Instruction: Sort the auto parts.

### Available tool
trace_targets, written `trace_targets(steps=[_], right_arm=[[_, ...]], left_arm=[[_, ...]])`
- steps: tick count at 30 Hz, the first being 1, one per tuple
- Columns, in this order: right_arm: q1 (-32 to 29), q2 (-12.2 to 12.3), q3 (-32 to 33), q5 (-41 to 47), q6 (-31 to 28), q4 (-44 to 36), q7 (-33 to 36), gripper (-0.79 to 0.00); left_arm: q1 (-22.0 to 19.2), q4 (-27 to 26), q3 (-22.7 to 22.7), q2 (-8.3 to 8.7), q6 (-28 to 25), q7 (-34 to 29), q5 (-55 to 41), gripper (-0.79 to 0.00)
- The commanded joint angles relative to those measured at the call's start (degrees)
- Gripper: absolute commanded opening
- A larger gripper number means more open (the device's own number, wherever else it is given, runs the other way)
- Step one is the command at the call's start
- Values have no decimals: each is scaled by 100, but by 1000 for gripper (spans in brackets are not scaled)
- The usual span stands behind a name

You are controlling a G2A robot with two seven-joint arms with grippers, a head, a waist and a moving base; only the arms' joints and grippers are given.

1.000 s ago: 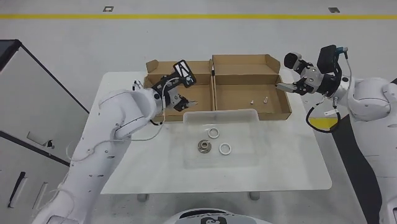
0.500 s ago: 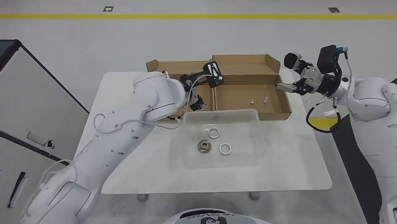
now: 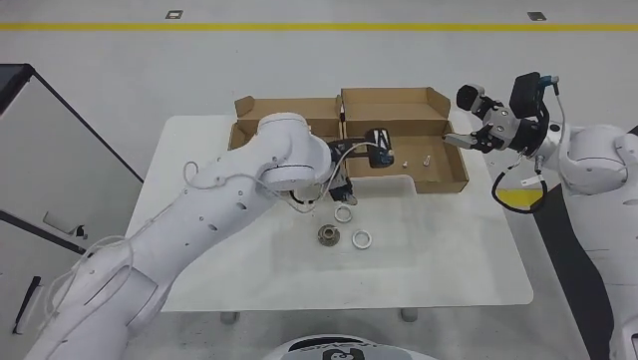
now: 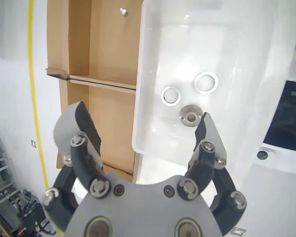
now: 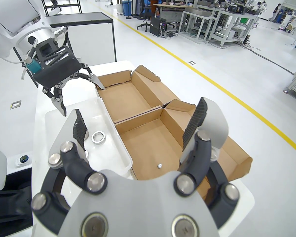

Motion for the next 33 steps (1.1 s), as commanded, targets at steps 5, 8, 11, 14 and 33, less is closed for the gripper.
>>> trace_targets(steps=[5, 8, 11, 14, 33], right_arm=[[0, 0, 0, 0, 0, 0, 0, 0], [0, 0, 0, 0, 0, 0, 0, 0], [0, 0, 0, 0, 0, 0, 0, 0], [0, 0, 0, 0, 0, 0, 0, 0], [0, 0, 0, 0, 0, 0, 0, 0]], left_arm=[[-226, 365, 459, -111, -38, 38, -242, 0], [-299, 567, 618, -171, -76, 87, -323, 0], [-345, 738, 794, -251, -44, 104, -359, 0], [-372, 858, 967, -337, 11, 118, -434, 0], [-288, 1504, 1479, -662, 296, 444, -417, 0]])
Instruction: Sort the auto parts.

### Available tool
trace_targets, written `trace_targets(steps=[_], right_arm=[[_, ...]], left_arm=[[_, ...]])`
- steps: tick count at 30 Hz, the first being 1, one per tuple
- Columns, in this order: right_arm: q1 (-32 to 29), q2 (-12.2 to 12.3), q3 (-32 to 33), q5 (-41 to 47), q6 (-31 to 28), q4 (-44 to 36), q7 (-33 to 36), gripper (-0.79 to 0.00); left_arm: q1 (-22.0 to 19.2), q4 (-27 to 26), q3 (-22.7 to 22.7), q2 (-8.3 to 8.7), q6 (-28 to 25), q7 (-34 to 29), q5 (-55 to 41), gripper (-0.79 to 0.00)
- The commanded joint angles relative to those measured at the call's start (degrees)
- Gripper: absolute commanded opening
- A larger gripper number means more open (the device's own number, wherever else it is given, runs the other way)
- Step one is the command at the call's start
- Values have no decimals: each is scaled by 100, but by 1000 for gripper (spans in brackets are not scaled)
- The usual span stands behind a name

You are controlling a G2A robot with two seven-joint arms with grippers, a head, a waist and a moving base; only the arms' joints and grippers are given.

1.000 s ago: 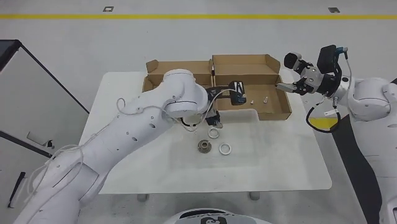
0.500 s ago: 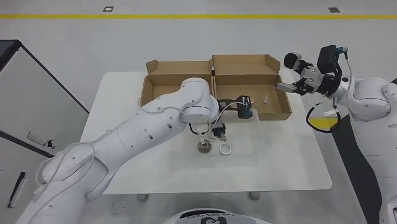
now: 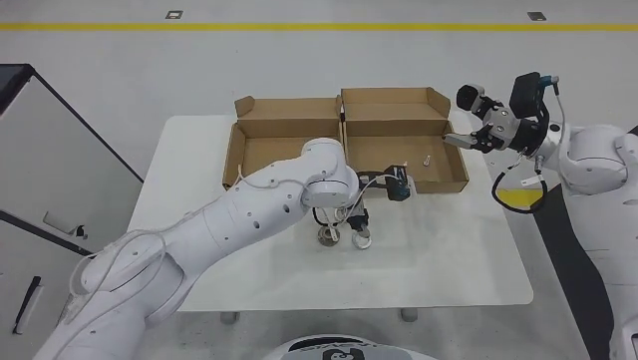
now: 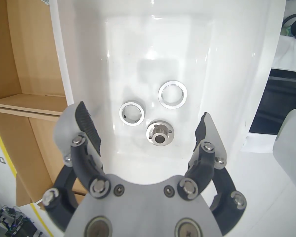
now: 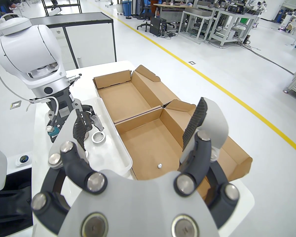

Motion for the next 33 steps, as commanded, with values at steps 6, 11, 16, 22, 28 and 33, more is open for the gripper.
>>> trace_targets(steps=[6, 11, 16, 22, 28, 33], right_arm=[[0, 0, 0, 0, 0, 0, 0, 0], [0, 0, 0, 0, 0, 0, 0, 0], [0, 0, 0, 0, 0, 0, 0, 0], [0, 0, 0, 0, 0, 0, 0, 0], [0, 0, 0, 0, 0, 0, 0, 0], [0, 0, 0, 0, 0, 0, 0, 0]], left_arm=[[6, 250, 122, -117, 29, 140, 84, 0], [7, 400, 225, -205, 8, 198, 166, -18], [48, 521, 332, -273, -62, 200, 253, -280], [93, 606, 374, -324, -95, 227, 316, -419], [149, 672, 418, -366, -142, 226, 372, -446], [219, 712, 448, -395, -146, 210, 389, -471]])
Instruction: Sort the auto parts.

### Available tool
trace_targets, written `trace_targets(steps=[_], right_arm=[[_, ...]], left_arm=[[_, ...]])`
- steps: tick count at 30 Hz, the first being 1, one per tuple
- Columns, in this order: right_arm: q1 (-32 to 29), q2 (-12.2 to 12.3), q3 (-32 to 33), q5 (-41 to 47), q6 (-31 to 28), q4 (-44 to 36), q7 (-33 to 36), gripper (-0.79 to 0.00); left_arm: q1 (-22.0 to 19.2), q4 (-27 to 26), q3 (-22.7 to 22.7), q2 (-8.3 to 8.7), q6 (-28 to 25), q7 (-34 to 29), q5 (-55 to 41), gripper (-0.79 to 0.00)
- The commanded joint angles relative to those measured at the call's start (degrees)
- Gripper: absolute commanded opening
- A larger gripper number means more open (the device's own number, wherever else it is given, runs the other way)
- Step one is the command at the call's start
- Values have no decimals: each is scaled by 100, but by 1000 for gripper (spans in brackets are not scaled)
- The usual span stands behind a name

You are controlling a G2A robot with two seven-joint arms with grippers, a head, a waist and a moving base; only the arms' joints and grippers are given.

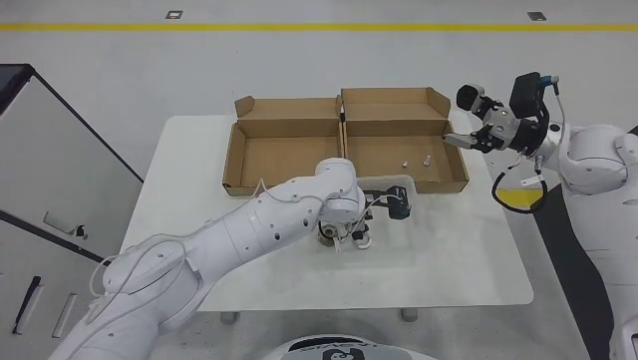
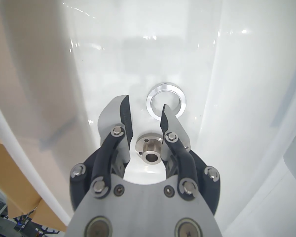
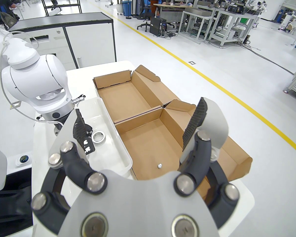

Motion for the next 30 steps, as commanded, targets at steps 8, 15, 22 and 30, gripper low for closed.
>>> trace_targets(steps=[8, 15, 22, 30], right_arm=[[0, 0, 0, 0, 0, 0, 0, 0], [0, 0, 0, 0, 0, 0, 0, 0], [0, 0, 0, 0, 0, 0, 0, 0], [0, 0, 0, 0, 0, 0, 0, 0]], left_arm=[[75, 69, -10, -42, 40, 21, 56, -505], [153, 138, -8, -58, 76, 48, 178, -533], [200, 149, -37, -67, 72, 50, 252, -554], [223, 196, -82, -88, 64, 70, 310, -551]])
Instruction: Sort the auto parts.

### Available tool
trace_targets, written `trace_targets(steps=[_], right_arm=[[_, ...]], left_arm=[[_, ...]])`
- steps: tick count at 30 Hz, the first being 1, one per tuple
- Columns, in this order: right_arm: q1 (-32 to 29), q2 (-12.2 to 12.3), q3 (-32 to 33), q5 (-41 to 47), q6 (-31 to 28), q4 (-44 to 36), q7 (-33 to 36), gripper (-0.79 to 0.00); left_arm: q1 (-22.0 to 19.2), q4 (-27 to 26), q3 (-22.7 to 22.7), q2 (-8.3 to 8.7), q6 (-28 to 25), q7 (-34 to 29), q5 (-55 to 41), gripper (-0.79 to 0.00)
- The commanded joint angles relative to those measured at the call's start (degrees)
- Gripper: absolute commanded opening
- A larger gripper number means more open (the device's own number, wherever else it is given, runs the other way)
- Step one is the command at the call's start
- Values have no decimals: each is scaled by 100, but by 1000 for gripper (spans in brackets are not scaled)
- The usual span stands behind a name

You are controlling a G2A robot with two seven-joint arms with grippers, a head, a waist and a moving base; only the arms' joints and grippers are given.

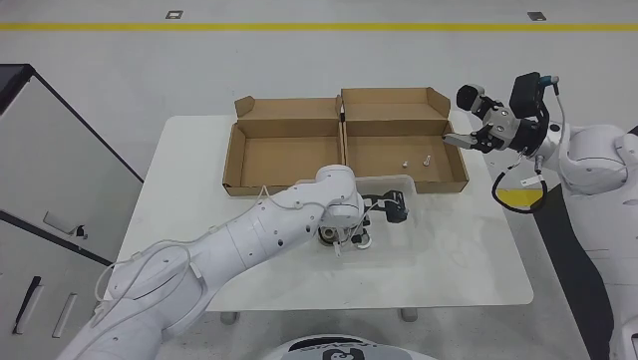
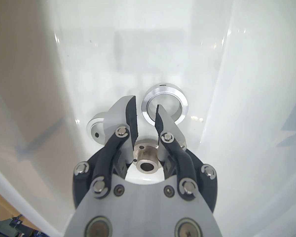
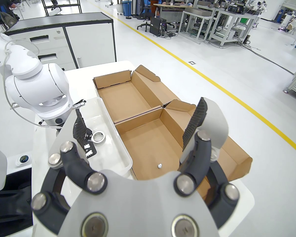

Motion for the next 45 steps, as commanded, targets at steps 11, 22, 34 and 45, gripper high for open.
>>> trace_targets(steps=[11, 22, 34, 45], right_arm=[[0, 0, 0, 0, 0, 0, 0, 0], [0, 0, 0, 0, 0, 0, 0, 0], [0, 0, 0, 0, 0, 0, 0, 0], [0, 0, 0, 0, 0, 0, 0, 0]], left_arm=[[57, 101, 4, -74, 1, 53, 64, -560], [70, 277, -23, -130, -29, 90, 133, -566], [108, 260, -42, -157, -111, 153, 296, -785], [135, -390, -736, 204, -607, 301, 322, -785]])
